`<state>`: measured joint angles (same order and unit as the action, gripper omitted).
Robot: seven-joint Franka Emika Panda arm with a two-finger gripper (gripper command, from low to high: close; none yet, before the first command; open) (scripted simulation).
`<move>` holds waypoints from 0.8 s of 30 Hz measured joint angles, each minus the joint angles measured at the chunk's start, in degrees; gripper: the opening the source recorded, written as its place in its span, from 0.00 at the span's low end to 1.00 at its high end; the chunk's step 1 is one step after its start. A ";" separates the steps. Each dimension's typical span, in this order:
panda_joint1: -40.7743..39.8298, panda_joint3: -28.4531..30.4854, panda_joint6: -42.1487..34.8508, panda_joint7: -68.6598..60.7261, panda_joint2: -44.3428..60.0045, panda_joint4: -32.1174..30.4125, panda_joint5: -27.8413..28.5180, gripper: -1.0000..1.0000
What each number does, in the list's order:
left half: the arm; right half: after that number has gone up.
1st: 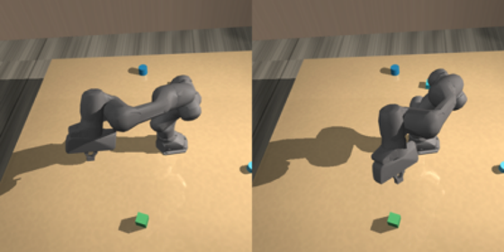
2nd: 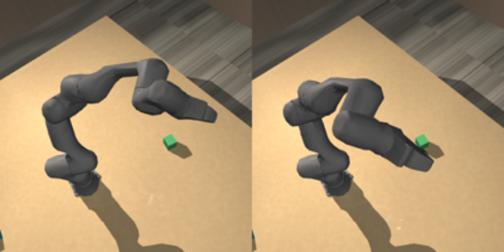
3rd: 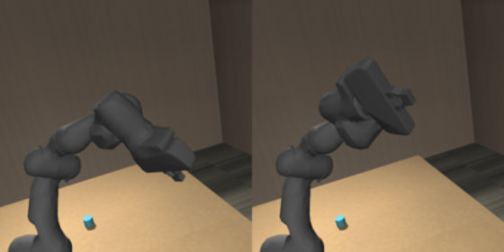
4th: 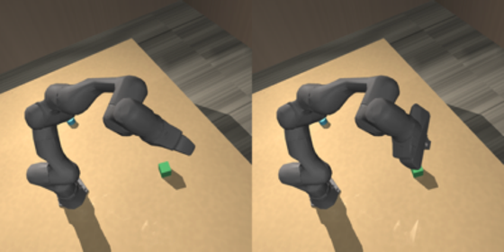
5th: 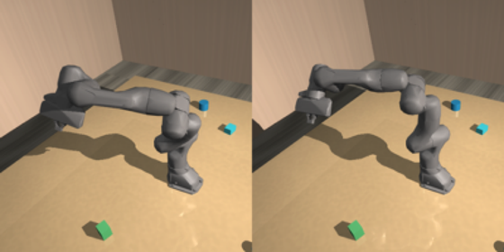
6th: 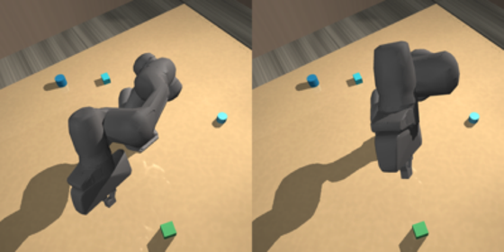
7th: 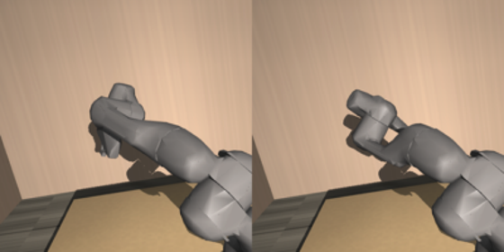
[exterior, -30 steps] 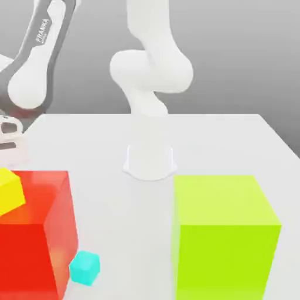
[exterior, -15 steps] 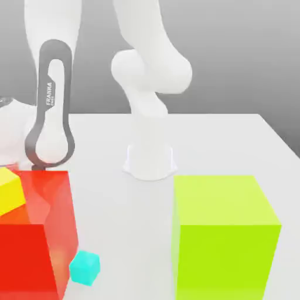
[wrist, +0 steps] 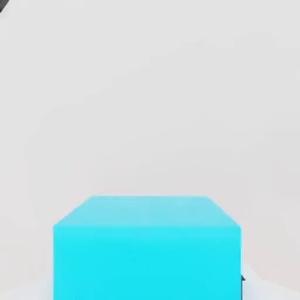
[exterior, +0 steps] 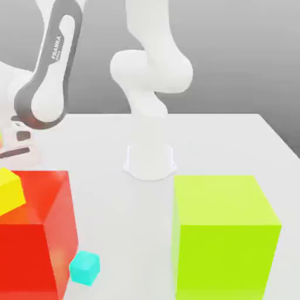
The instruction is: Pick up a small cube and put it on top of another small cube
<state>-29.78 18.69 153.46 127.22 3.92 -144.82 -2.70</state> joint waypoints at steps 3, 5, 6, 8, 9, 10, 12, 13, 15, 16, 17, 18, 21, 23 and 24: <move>-0.01 -0.53 -2.28 -7.63 -1.40 2.92 1.88 0.00; 0.48 -1.04 -3.88 -12.78 -2.34 4.80 2.94 0.00; 0.99 -1.58 -4.75 -15.34 -2.81 5.72 3.38 0.00; 1.96 -3.00 -6.50 -20.43 -3.75 7.52 4.25 0.00; 2.99 -3.19 -7.41 -22.97 -4.23 8.43 4.67 0.00; 3.95 -3.47 -8.32 -25.45 -4.70 9.33 5.13 0.00; 5.80 -4.01 -10.12 -30.51 -5.67 11.14 6.02 0.00; 6.61 -4.31 -11.03 -32.99 -6.15 12.03 6.48 0.00; 8.82 -5.23 -12.83 -37.54 -7.04 13.62 7.19 0.00; 11.05 -6.19 -13.71 -39.10 -7.37 14.06 7.09 0.00; 13.36 -7.35 -14.60 -40.46 -7.65 14.39 6.82 0.00; 15.69 -8.63 -15.48 -41.68 -7.90 14.65 6.50 0.00; 21.40 -11.55 -16.41 -42.28 -8.52 13.95 5.64 0.00; 24.82 -13.41 -16.39 -41.57 -8.87 12.96 5.16 0.00; 26.49 -14.37 -16.34 -41.14 -9.04 12.43 4.93 0.00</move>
<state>-3.29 4.32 137.12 86.08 -5.12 -132.39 2.23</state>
